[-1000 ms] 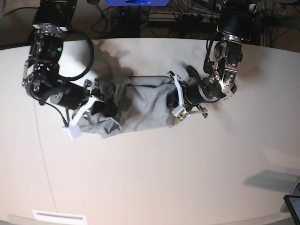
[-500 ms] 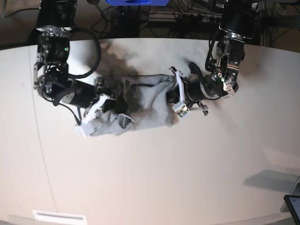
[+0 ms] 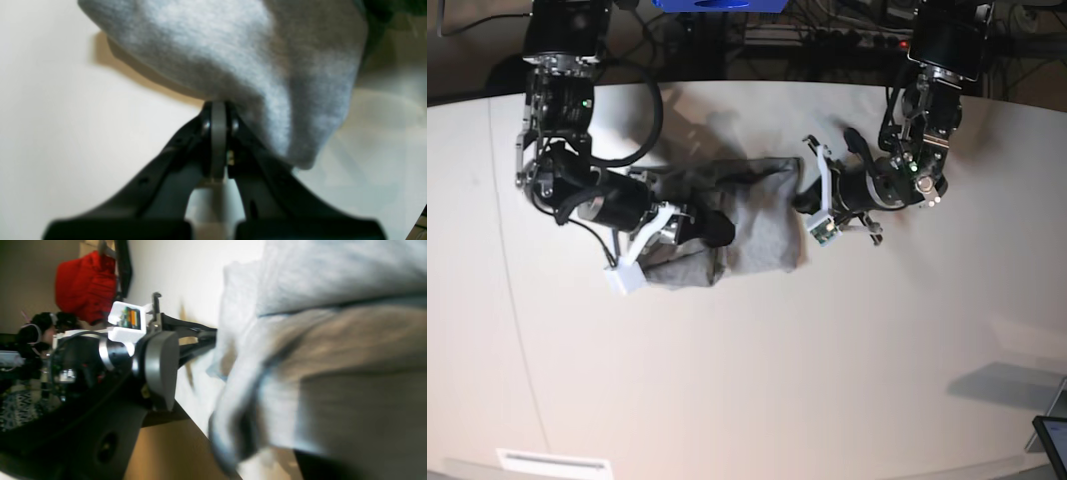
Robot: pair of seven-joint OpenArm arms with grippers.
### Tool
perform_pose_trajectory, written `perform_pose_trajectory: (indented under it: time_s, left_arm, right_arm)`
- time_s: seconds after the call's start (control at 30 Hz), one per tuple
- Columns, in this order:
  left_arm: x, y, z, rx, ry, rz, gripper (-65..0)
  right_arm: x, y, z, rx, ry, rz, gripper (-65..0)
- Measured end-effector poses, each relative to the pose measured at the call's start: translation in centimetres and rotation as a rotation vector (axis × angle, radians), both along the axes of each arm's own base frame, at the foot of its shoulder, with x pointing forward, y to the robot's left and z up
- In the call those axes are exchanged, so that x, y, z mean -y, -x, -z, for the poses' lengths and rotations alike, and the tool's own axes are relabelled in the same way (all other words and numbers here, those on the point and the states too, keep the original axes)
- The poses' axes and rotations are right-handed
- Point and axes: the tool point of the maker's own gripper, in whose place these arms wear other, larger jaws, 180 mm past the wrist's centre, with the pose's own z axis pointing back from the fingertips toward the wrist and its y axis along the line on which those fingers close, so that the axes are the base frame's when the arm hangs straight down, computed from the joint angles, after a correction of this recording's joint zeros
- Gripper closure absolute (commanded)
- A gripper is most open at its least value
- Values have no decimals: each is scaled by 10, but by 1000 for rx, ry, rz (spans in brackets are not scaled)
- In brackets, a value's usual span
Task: Fold the T-shirt properly
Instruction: 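Release the left gripper and press the bundle's end inward with the right gripper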
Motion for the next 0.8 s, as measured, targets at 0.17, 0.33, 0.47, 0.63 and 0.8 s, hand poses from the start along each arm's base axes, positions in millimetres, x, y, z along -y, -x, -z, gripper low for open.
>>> perform_pose_trajectory:
  time_s: [0.17, 0.33, 0.47, 0.63, 0.8]
  left_arm:
    - [-9, -2, -1, 3, -22, -4, 0]
    - [-53, -12, -6, 18, -57, -128, 0]
    - [-110, -12, -10, 19, -156, -236, 0]
    - [-147, -3, -10, 3, -237, -286, 0]
    - [-146, 2, -9, 7, -219, -284, 0]
  right_arm:
    - [-24, 10, -3, -6, -22, -69, -341]
    - [-33, 14, -5, -4, -26, -98, -341]
    - [-32, 15, -4, -7, -26, -96, -341]
    - [-29, 11, -7, 13, -11, -93, -341]
    - [-29, -6, -35, 111, -13, -93, -340]
